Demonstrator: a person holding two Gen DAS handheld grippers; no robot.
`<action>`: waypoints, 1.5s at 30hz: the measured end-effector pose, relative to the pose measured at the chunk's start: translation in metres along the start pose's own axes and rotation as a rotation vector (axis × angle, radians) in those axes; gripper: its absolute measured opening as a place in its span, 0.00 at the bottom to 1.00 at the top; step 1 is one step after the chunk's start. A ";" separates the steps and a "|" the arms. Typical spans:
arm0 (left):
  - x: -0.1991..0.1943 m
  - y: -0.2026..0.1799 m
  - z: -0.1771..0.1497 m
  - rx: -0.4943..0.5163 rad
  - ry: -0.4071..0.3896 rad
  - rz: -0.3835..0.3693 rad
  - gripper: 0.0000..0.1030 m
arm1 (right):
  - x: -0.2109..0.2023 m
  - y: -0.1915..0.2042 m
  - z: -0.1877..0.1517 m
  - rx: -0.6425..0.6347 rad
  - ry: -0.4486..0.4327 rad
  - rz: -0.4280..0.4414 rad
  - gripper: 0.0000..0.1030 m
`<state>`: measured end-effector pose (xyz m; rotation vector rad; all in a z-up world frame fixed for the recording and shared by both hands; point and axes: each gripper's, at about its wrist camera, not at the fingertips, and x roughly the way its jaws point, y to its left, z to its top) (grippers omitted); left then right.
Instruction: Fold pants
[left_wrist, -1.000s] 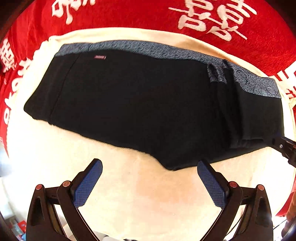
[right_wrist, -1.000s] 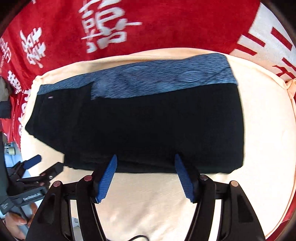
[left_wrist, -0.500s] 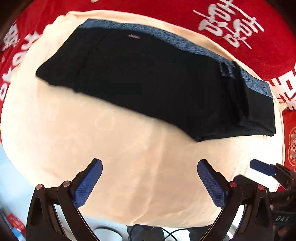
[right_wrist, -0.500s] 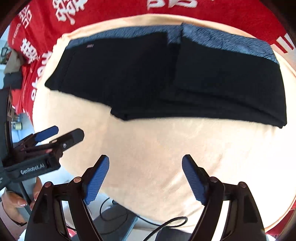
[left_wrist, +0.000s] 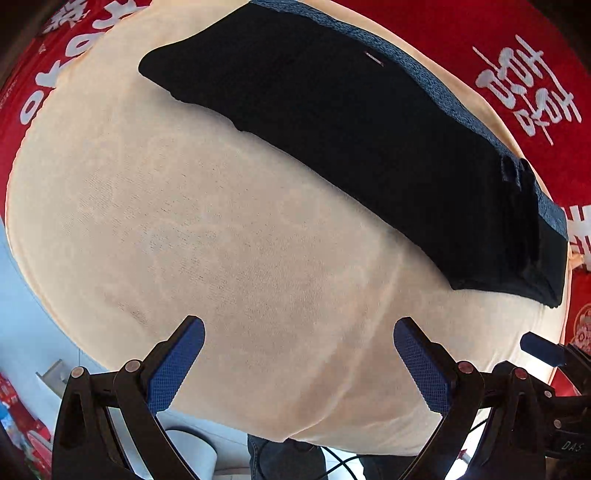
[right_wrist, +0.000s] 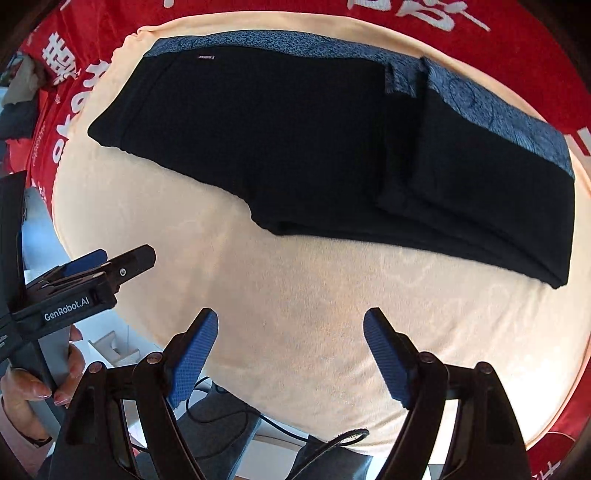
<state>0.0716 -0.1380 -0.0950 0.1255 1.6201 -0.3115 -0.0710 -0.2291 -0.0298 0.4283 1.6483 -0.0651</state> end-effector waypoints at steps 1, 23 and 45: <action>0.001 0.003 0.002 -0.010 0.000 -0.018 1.00 | -0.002 -0.002 0.000 -0.003 0.000 -0.001 0.81; -0.008 0.055 0.059 -0.092 -0.098 -0.055 1.00 | 0.006 0.015 0.039 -0.010 -0.026 -0.013 0.82; 0.001 0.078 0.138 -0.243 -0.273 -0.567 1.00 | 0.023 0.021 0.043 0.024 -0.016 0.012 0.82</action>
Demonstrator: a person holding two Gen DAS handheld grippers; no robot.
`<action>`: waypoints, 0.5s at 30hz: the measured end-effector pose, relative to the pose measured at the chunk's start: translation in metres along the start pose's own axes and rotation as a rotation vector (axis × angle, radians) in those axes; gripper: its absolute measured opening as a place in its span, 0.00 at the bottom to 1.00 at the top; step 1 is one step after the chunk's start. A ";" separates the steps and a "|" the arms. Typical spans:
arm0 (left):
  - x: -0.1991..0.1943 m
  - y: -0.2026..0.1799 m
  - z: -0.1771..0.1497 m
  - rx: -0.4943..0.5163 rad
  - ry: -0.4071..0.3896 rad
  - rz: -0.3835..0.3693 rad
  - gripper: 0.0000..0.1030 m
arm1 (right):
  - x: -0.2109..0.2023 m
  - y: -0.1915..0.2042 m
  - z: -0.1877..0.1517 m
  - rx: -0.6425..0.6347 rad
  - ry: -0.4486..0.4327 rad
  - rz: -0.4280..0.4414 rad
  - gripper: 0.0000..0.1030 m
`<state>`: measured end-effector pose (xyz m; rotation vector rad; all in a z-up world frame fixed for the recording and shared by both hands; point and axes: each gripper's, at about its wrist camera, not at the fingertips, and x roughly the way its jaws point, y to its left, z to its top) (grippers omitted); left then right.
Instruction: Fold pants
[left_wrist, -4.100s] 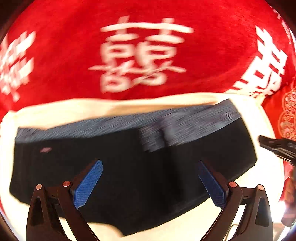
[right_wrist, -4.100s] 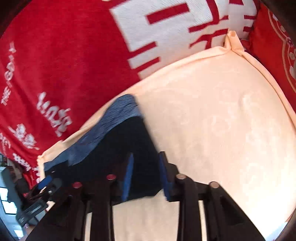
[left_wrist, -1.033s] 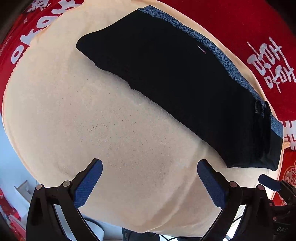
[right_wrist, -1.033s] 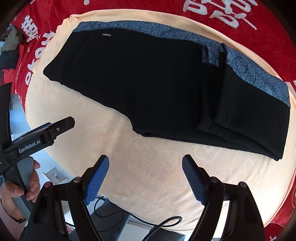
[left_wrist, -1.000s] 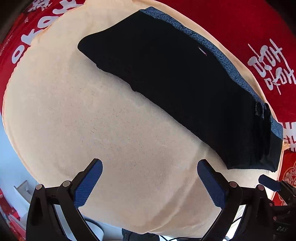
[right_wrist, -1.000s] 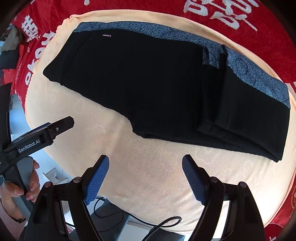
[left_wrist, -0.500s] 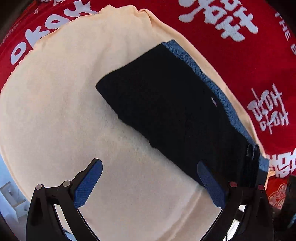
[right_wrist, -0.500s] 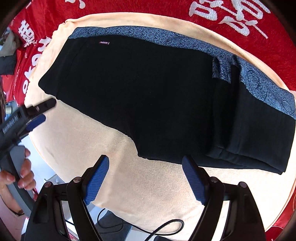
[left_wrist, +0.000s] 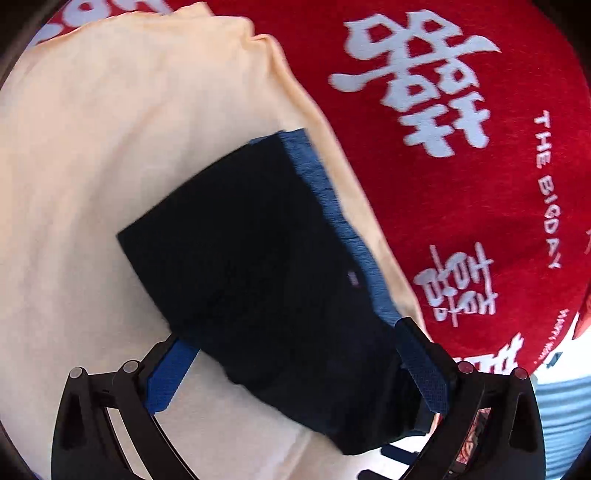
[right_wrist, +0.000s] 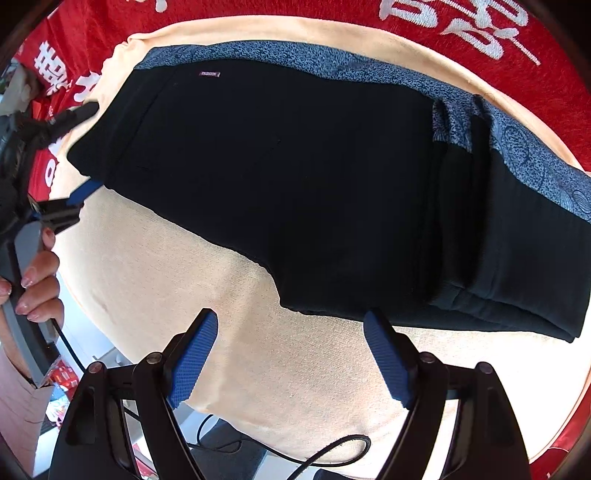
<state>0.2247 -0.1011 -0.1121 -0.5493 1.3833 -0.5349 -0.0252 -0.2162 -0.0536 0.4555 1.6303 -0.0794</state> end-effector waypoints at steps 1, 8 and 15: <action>-0.004 -0.001 -0.001 0.012 -0.006 0.006 1.00 | -0.001 -0.001 0.001 0.001 -0.004 0.002 0.82; 0.018 0.000 0.006 0.023 0.048 0.132 0.99 | -0.009 -0.003 0.007 -0.006 -0.033 0.002 0.82; 0.012 -0.034 -0.008 0.310 -0.049 0.413 0.35 | -0.055 -0.012 0.043 -0.005 -0.130 0.022 0.82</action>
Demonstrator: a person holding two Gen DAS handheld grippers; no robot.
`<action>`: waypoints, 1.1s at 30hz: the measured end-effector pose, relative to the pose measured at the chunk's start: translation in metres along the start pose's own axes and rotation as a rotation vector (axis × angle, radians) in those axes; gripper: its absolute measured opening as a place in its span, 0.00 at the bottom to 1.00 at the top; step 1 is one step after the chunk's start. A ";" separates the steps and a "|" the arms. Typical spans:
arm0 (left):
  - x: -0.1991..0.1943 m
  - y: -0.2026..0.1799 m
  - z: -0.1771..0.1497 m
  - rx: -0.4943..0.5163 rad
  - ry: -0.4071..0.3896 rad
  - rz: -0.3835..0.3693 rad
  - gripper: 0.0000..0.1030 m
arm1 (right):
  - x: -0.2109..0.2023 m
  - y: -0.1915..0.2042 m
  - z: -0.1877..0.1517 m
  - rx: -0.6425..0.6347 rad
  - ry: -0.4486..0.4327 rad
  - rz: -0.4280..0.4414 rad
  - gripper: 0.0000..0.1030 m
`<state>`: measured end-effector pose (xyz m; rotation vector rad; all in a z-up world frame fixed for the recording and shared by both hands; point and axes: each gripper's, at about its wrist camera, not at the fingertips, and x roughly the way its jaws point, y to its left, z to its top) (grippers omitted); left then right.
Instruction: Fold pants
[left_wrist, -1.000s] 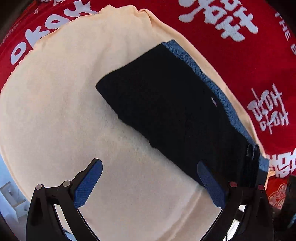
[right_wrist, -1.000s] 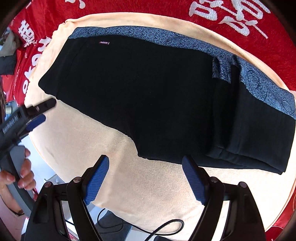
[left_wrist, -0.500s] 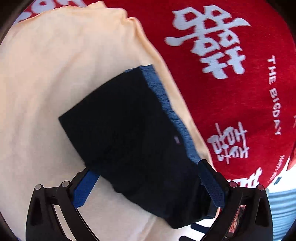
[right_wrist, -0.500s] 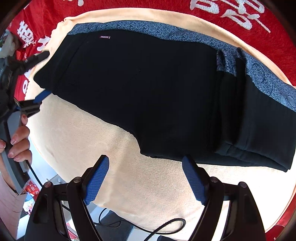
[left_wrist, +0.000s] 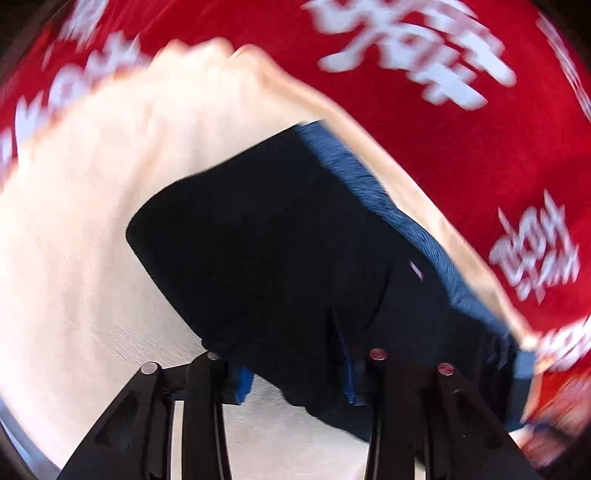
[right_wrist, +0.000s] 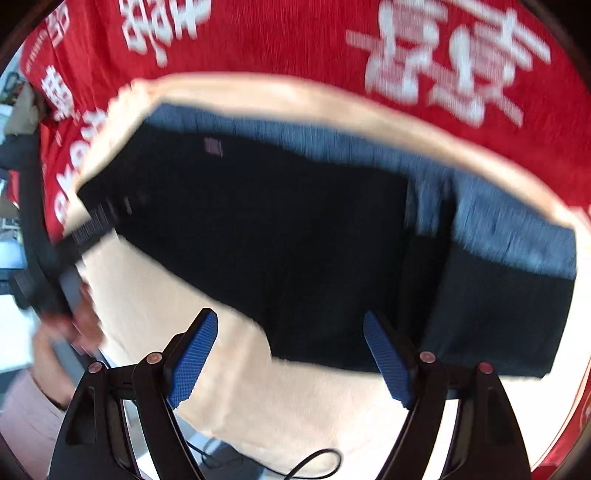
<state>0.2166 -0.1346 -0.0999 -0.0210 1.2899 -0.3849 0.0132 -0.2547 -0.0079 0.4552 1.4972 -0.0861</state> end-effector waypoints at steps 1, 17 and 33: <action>-0.006 -0.017 -0.005 0.118 -0.040 0.061 0.35 | -0.008 0.002 0.012 -0.011 -0.017 0.023 0.82; -0.016 -0.084 -0.043 0.542 -0.190 0.274 0.34 | 0.070 0.213 0.164 -0.366 0.413 0.230 0.92; -0.075 -0.143 -0.048 0.566 -0.242 0.135 0.35 | 0.010 0.128 0.124 -0.217 0.211 0.403 0.17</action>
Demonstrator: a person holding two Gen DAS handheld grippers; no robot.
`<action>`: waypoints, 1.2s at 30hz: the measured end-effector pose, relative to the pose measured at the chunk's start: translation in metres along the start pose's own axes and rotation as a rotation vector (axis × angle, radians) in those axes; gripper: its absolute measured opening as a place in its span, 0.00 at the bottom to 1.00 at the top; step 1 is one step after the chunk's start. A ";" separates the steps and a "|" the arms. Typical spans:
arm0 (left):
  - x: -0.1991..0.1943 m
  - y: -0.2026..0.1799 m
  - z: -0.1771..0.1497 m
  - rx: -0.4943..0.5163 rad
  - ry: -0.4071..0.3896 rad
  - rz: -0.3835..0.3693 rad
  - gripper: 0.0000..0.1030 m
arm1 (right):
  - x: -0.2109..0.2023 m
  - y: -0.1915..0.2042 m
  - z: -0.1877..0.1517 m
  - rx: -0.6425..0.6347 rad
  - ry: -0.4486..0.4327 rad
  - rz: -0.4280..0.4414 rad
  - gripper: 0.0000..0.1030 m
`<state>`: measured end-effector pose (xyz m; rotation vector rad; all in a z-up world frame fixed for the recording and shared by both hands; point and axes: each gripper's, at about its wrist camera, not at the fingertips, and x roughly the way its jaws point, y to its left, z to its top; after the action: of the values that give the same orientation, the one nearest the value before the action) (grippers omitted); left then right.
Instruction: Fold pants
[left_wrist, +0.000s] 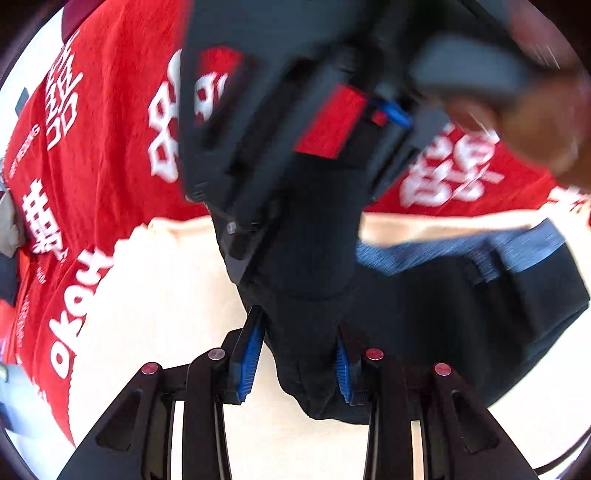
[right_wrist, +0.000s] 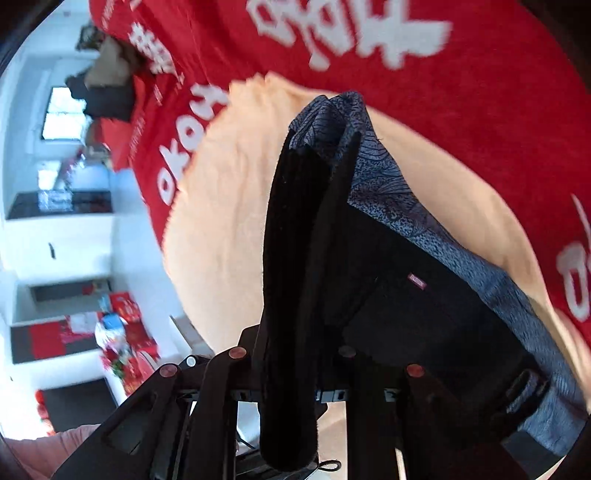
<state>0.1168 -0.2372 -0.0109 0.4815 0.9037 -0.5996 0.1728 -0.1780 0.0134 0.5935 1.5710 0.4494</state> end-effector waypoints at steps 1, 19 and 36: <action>-0.007 -0.008 0.005 0.009 -0.010 -0.013 0.35 | -0.013 -0.006 -0.003 0.015 -0.033 0.024 0.17; -0.056 -0.266 0.045 0.335 -0.043 -0.283 0.35 | -0.171 -0.208 -0.211 0.326 -0.469 0.171 0.19; -0.006 -0.327 -0.007 0.459 0.178 -0.276 0.72 | -0.112 -0.309 -0.286 0.515 -0.478 0.187 0.26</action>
<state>-0.1068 -0.4723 -0.0541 0.8396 1.0118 -1.0387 -0.1406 -0.4714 -0.0606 1.1572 1.1680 0.0193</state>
